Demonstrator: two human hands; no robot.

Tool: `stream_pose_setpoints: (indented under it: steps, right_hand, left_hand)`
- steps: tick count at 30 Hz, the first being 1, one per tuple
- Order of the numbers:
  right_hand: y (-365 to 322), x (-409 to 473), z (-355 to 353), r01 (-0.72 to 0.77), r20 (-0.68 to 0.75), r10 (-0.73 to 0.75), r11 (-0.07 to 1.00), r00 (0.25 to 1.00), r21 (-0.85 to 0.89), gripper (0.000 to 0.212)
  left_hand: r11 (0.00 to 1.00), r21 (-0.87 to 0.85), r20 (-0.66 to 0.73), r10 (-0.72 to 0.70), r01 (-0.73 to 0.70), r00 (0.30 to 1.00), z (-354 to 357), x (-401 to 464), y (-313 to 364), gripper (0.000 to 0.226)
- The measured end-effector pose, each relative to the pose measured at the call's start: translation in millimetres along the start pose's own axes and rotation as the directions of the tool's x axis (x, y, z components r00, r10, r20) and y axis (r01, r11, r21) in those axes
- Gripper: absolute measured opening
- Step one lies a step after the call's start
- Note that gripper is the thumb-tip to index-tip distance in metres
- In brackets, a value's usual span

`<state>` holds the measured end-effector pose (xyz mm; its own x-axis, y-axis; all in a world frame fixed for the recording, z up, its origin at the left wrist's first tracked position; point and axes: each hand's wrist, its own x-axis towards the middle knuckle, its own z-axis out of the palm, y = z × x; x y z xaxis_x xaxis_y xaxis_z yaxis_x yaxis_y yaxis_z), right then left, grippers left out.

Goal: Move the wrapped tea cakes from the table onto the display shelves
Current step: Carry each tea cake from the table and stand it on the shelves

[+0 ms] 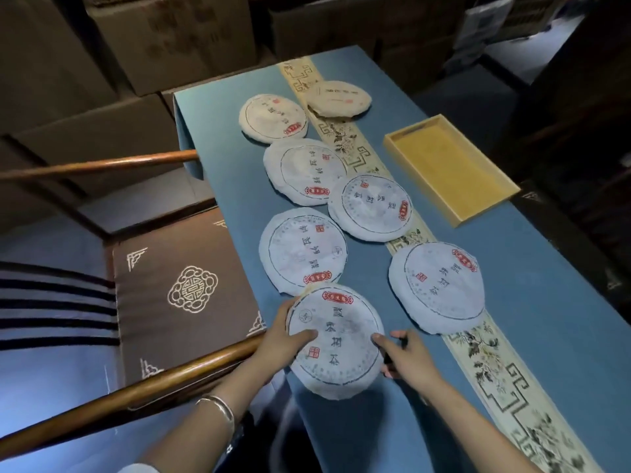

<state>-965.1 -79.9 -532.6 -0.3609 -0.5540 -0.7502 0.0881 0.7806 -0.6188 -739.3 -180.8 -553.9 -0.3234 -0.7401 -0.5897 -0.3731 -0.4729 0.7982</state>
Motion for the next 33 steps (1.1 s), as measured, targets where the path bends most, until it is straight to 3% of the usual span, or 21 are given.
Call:
stream_pose_setpoints:
  steps: [4, 10, 14, 17, 20, 23, 27, 29, 33]
  right_hand:
    - [4, -3, 6, 0.033, -0.005, -0.033, 0.999, 0.999, -0.003, 0.035]
    - [14, -24, 14, 0.042, -0.059, -0.034, 0.991, 0.998, 0.129, 0.028]
    - [-1, -52, 17, 0.146, -0.136, -0.109, 0.942, 0.985, 0.302, 0.024]
    - [-27, -78, 21, 0.289, -0.212, -0.212, 0.843, 0.954, 0.454, 0.020]
    - [-62, -106, 32, 0.384, -0.179, -0.344, 0.747, 0.922, 0.542, 0.028]
    - [-101, -131, 51, 0.413, -0.056, -0.472, 0.701, 0.880, 0.581, 0.027]
    - [-143, -158, 94, 0.413, 0.078, -0.599, 0.634, 0.797, 0.654, 0.043]
    - [-162, -174, 123, 0.427, 0.093, -0.649, 0.594, 0.755, 0.682, 0.041]
    - [-200, -216, 191, 0.479, 0.103, -0.757, 0.505, 0.645, 0.717, 0.037]
  left_hand:
    - [0.998, -0.060, 0.049, 0.006, -0.003, 0.999, 3, -11, 0, 0.070]
    - [0.989, 0.008, 0.052, 0.150, -0.151, 0.987, 4, -33, 17, 0.074]
    - [0.979, -0.107, 0.064, 0.180, -0.173, 0.982, -7, -55, 37, 0.071]
    - [0.945, -0.255, 0.041, 0.224, -0.206, 0.974, -16, -77, 48, 0.071]
    - [0.893, -0.371, -0.035, 0.261, -0.255, 0.965, -32, -102, 66, 0.079]
    - [0.844, -0.394, -0.143, 0.336, -0.365, 0.931, -61, -127, 88, 0.084]
    - [0.776, -0.350, -0.313, 0.430, -0.524, 0.846, -110, -167, 113, 0.082]
    - [0.744, -0.327, -0.377, 0.462, -0.582, 0.803, -139, -189, 120, 0.081]
    - [0.715, -0.292, -0.567, 0.406, -0.636, 0.717, -204, -245, 129, 0.091]
